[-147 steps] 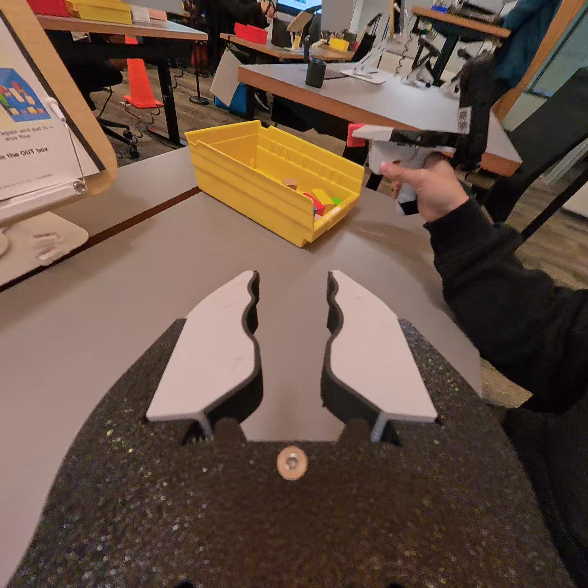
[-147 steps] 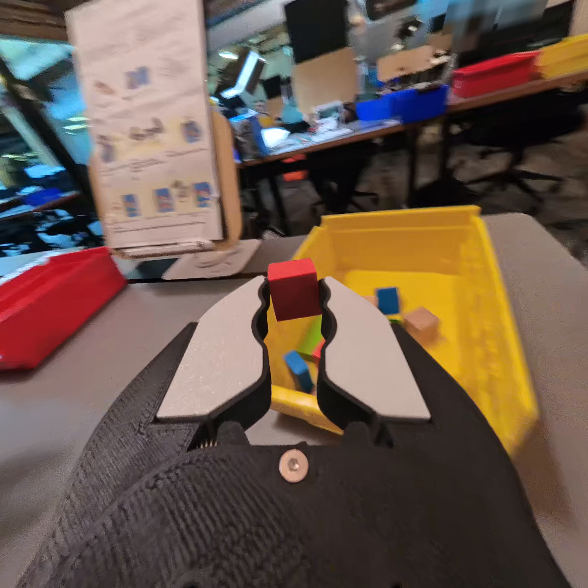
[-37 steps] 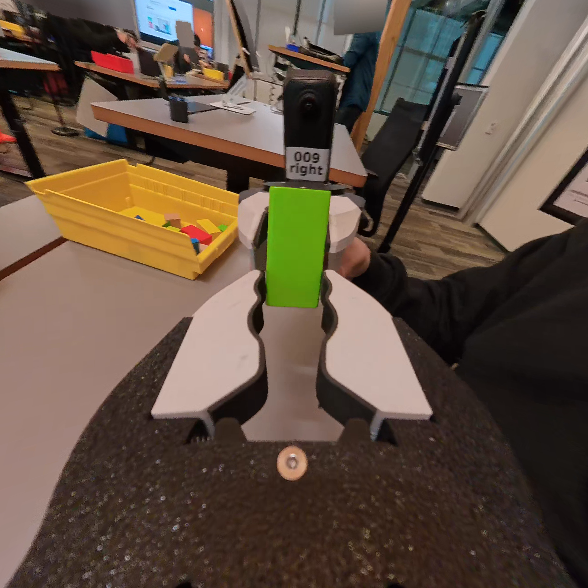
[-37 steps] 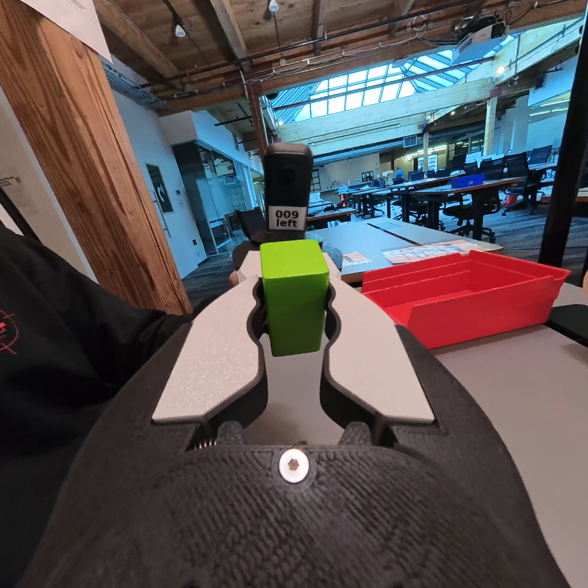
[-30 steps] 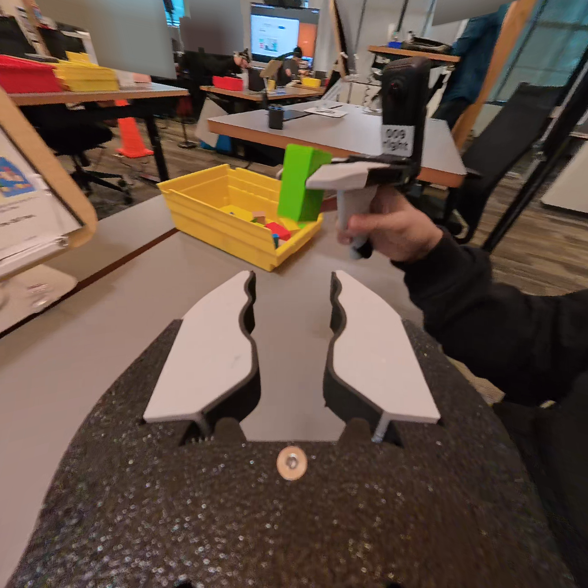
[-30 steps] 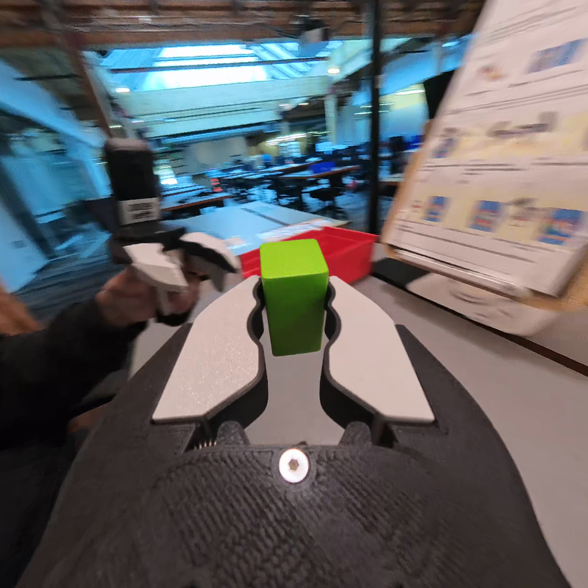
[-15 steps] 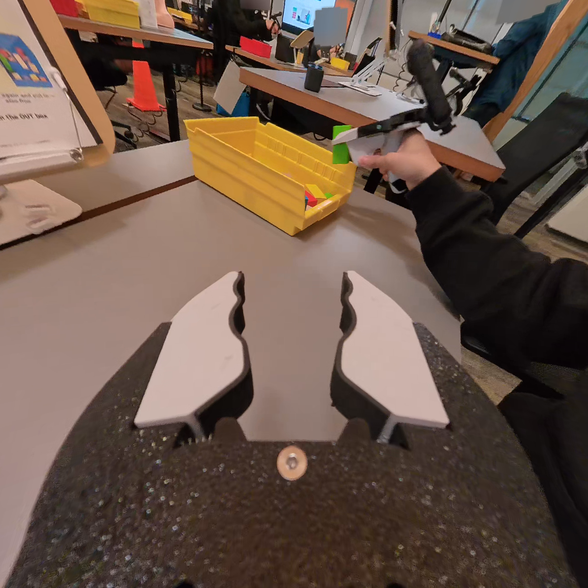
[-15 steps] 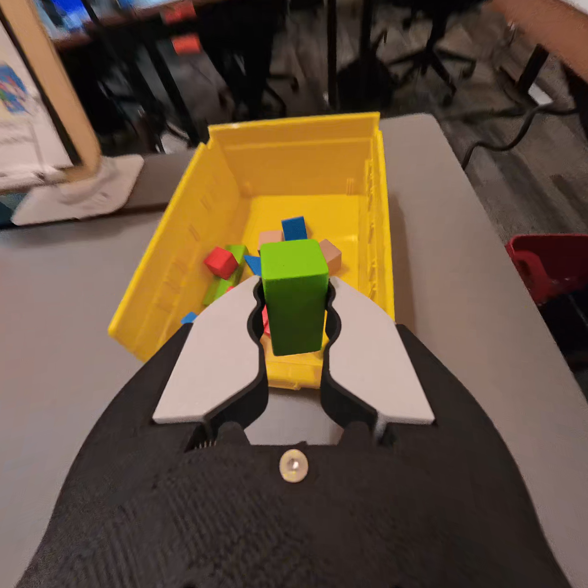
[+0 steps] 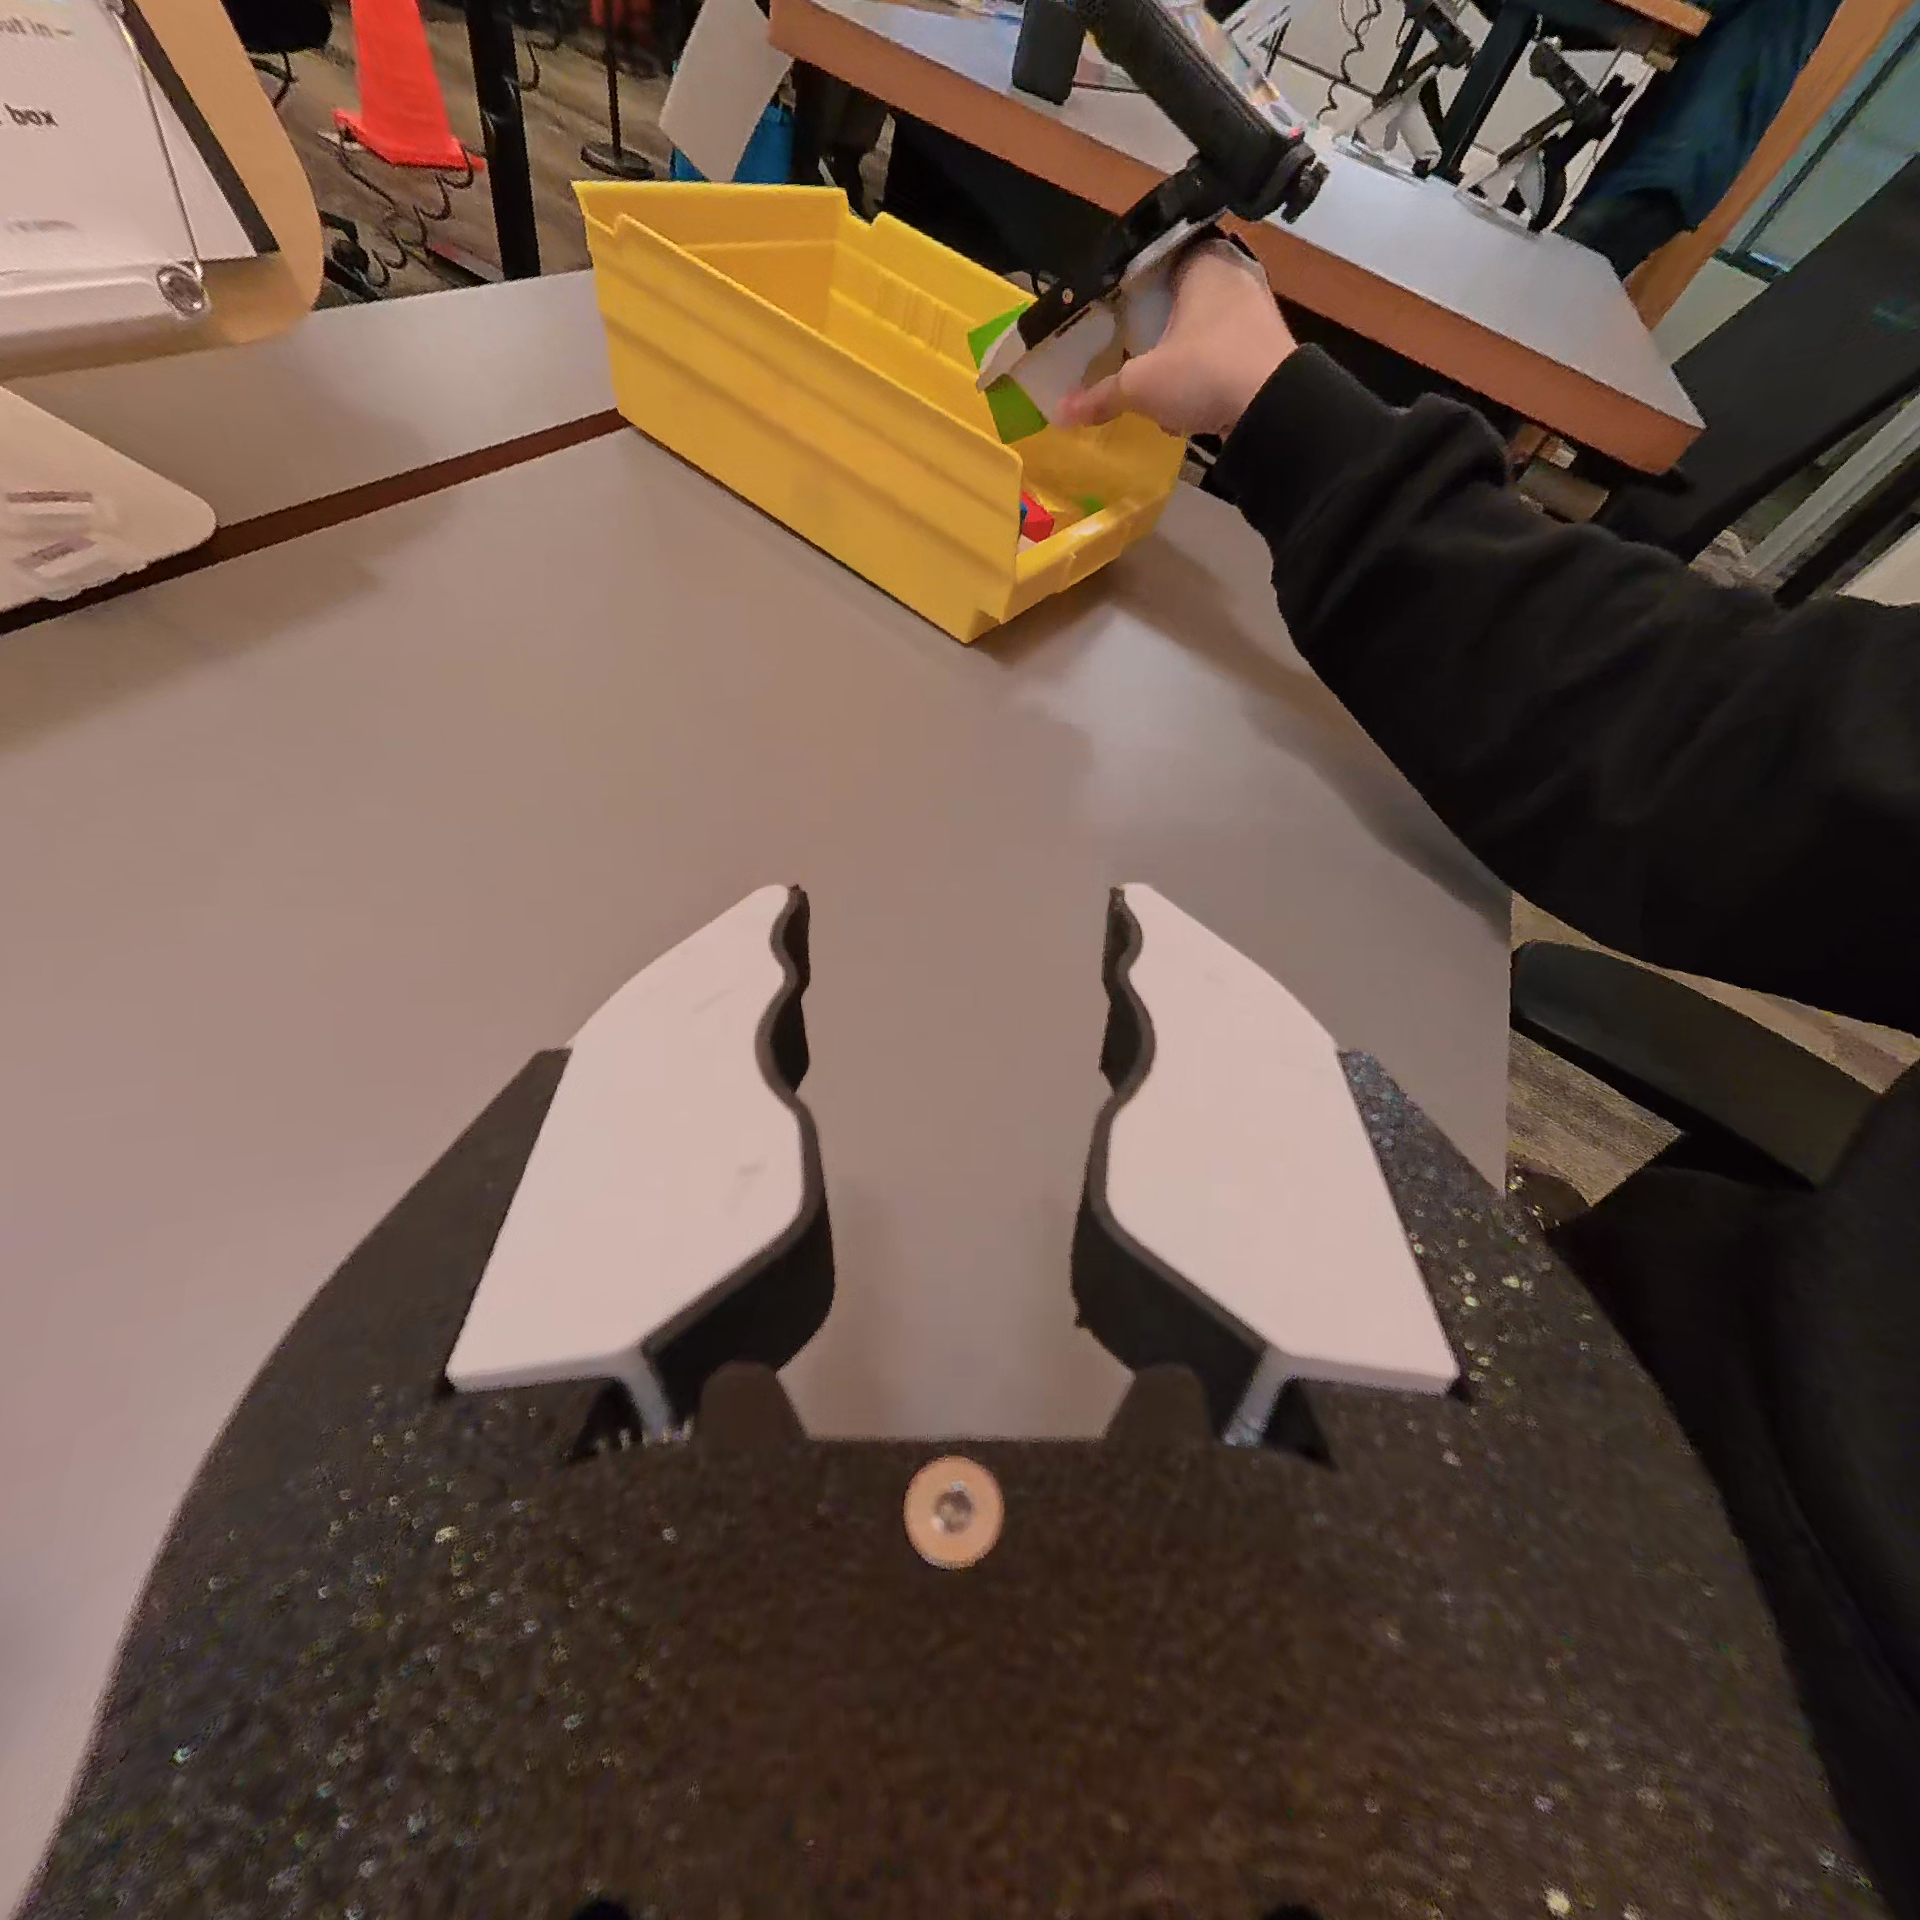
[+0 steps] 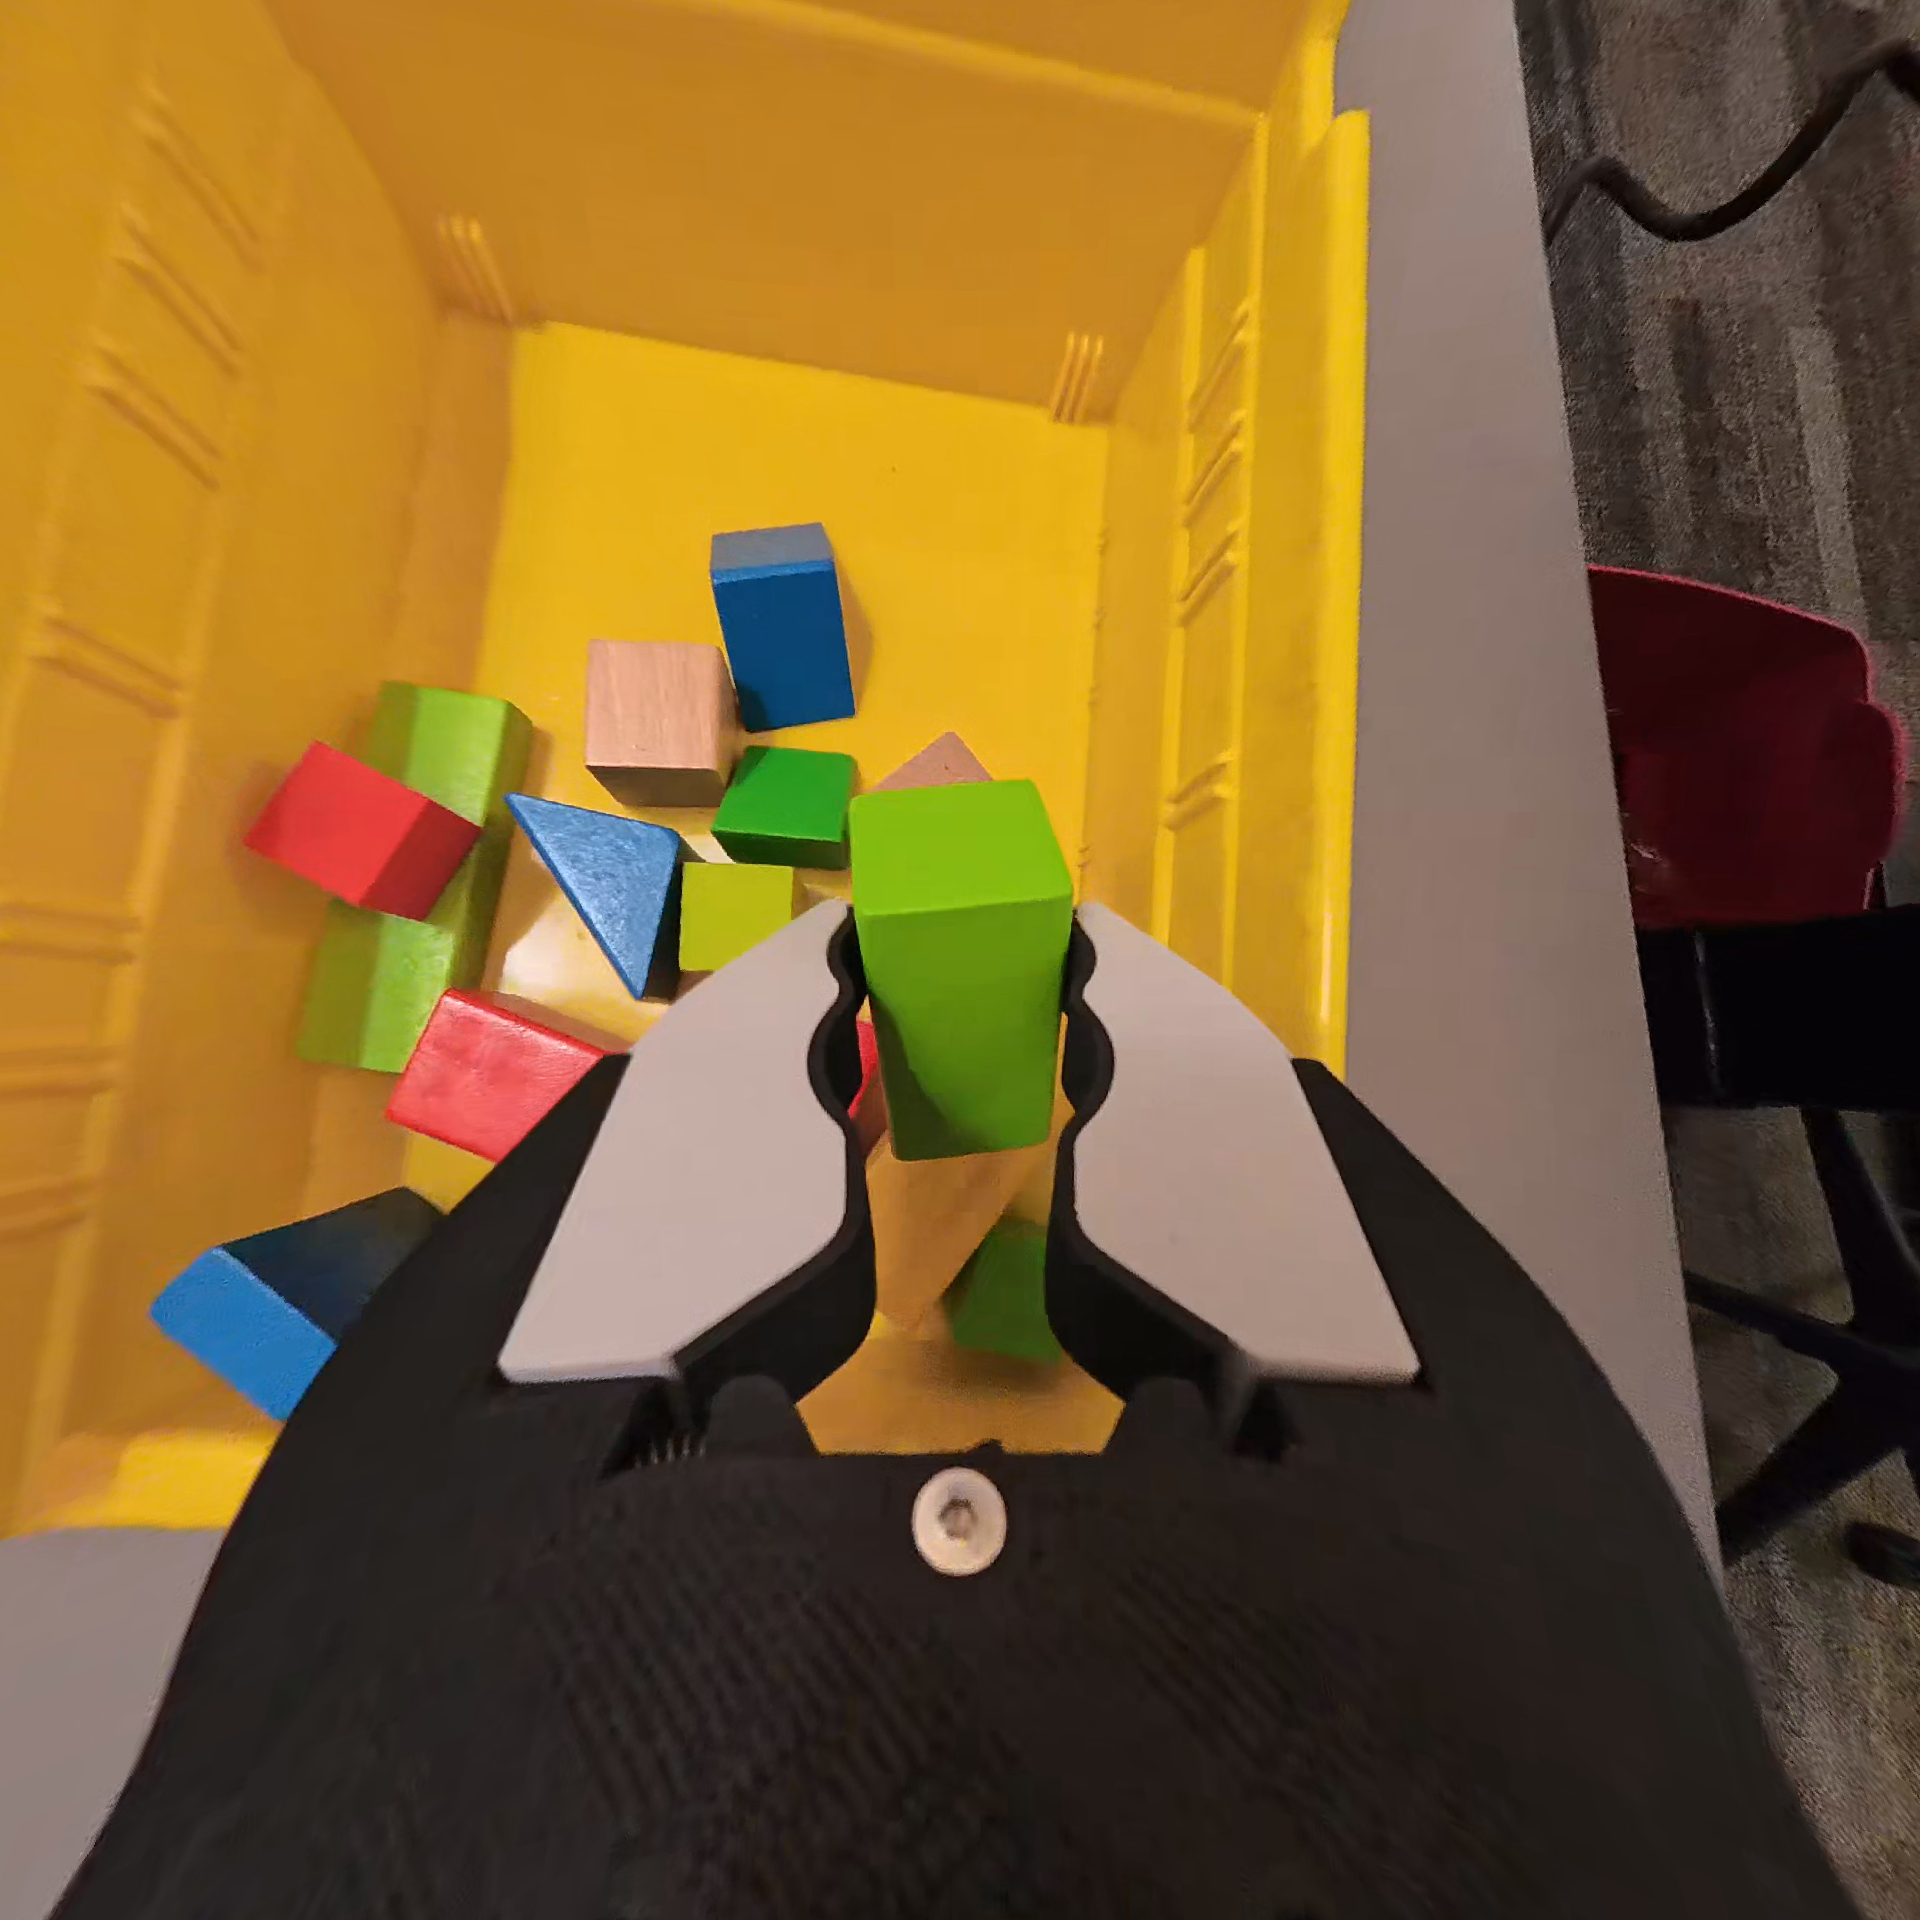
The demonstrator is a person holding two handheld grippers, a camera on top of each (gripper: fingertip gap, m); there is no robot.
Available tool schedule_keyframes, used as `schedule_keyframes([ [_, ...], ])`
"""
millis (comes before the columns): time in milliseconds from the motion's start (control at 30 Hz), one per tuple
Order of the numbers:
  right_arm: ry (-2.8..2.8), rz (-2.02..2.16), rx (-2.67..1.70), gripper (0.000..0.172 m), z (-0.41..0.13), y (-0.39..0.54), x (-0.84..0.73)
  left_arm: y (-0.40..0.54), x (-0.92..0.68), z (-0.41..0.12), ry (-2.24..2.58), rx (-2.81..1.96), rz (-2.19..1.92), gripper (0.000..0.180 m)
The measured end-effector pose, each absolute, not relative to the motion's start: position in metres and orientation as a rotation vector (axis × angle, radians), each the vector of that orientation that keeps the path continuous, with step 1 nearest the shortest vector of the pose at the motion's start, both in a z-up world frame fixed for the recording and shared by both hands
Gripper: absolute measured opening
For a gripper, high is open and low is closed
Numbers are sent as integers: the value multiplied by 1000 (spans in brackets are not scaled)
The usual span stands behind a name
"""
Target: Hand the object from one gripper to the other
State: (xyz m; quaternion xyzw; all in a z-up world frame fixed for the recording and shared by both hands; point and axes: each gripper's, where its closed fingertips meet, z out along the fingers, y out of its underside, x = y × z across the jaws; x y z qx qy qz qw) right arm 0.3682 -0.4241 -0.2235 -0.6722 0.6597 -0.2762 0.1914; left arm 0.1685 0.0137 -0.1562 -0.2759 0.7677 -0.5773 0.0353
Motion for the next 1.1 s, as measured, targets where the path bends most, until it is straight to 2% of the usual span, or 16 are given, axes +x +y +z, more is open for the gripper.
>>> schedule_keyframes([
  [167, 1797, -815, -1854, 36, -225, -423, 373, 14, 167, -159, 2378, -837, -1754, 53],
  [267, 1751, -831, -1793, 54, -213, -417, 367, 15, 167, -164, 2395, -847, -1725, 54],
  [433, 1619, -814, -1542, 68, -170, -394, 320, 15, 168, -166, 2387, -851, -1702, 56],
  [600, 1432, -751, -1325, 83, -142, -359, 255, 2, 176, -162, 2296, -891, -1808, 70],
  [767, 1285, -799, -1245, 88, -122, -357, 219, -38, 194, -158, 2274, -928, -1831, 76],
  [833, 1218, -793, -1237, 80, -109, -363, 214, -63, 209, -148, 2276, -945, -1815, 76],
  [933, 1184, -832, -1155, 80, -93, -379, 207, -113, 229, -133, 2339, -994, -1802, 83],
  [1100, 1179, -868, -1134, 80, -88, -395, 202, -186, 278, -145, 2494, -1099, -1473, 84],
])
